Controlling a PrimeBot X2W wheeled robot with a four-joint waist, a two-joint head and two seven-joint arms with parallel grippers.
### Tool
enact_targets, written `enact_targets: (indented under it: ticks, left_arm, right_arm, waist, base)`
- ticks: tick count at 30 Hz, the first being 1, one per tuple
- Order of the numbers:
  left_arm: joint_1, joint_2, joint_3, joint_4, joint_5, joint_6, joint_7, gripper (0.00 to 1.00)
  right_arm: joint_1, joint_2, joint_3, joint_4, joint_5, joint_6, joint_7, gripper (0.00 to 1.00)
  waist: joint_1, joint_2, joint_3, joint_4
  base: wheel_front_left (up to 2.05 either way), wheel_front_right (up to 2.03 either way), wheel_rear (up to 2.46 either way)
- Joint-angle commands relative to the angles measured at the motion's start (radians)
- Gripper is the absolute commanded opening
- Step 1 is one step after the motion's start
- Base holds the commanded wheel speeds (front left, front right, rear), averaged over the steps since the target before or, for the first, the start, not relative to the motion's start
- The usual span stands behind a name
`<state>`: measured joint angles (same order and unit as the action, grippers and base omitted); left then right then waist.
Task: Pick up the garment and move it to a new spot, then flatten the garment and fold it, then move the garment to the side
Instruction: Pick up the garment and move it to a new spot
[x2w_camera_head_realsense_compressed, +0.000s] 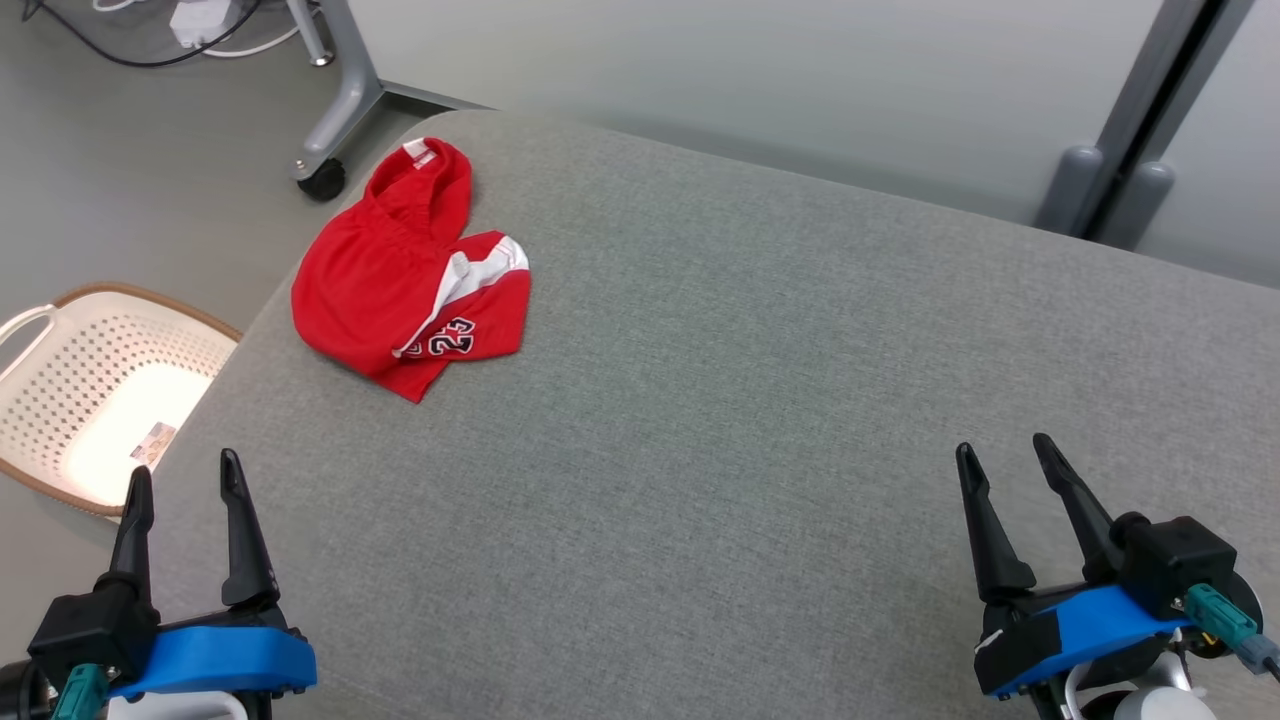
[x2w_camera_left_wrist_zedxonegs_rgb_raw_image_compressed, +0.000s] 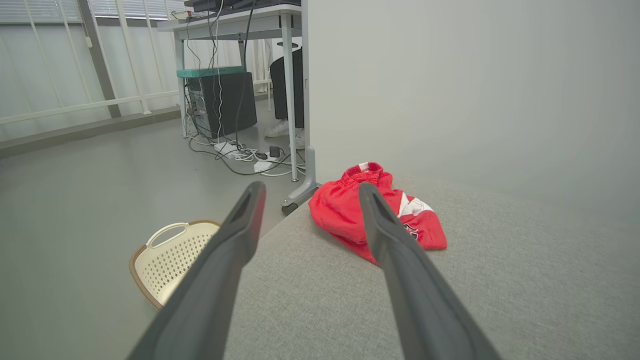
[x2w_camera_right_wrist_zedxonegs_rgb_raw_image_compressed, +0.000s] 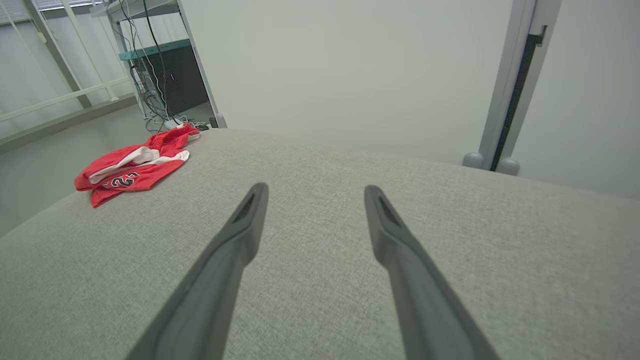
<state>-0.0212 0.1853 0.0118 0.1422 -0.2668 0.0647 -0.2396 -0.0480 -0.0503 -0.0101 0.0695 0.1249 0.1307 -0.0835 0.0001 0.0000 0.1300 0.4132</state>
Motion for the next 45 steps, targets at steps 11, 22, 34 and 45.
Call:
enact_targets:
  ticks: [11, 22, 34, 45]
  left_arm:
    - [0.003, 0.016, 0.015, -0.008, -0.019, 0.013, -0.008, 1.0]
    - [-0.232, 0.079, 0.056, 0.022, -0.061, -0.01, 0.009, 1.0]
    - [-0.583, 0.218, 0.108, 0.216, -0.116, -0.073, 0.055, 1.0]
    - [-0.749, 0.257, 0.068, 0.524, -0.154, -0.14, 0.157, 1.0]
  right_arm:
    - [-0.018, 0.0, 0.014, -0.005, -0.005, 0.0, 0.006, 1.0]
    - [-0.073, -0.025, 0.007, -0.094, -0.042, 0.0, 0.037, 1.0]
    - [-0.149, -0.076, -0.023, -0.256, -0.071, 0.0, 0.081, 1.0]
    - [-0.186, -0.122, -0.055, -0.321, -0.067, 0.0, 0.101, 1.0]
  waist:
    - [-0.0001, 0.0, 0.01, 0.004]
    - [-0.0001, 0.0, 0.14, -0.098]
    - [-0.0001, 0.0, 0.359, -0.246]
    - [-0.0001, 0.0, 0.457, -0.285]
  base:
    - [0.0, 0.0, 0.0]
    - [0.0, 0.0, 0.0]
    - [0.0, 0.0, 0.0]
    - [0.0, 0.0, 0.0]
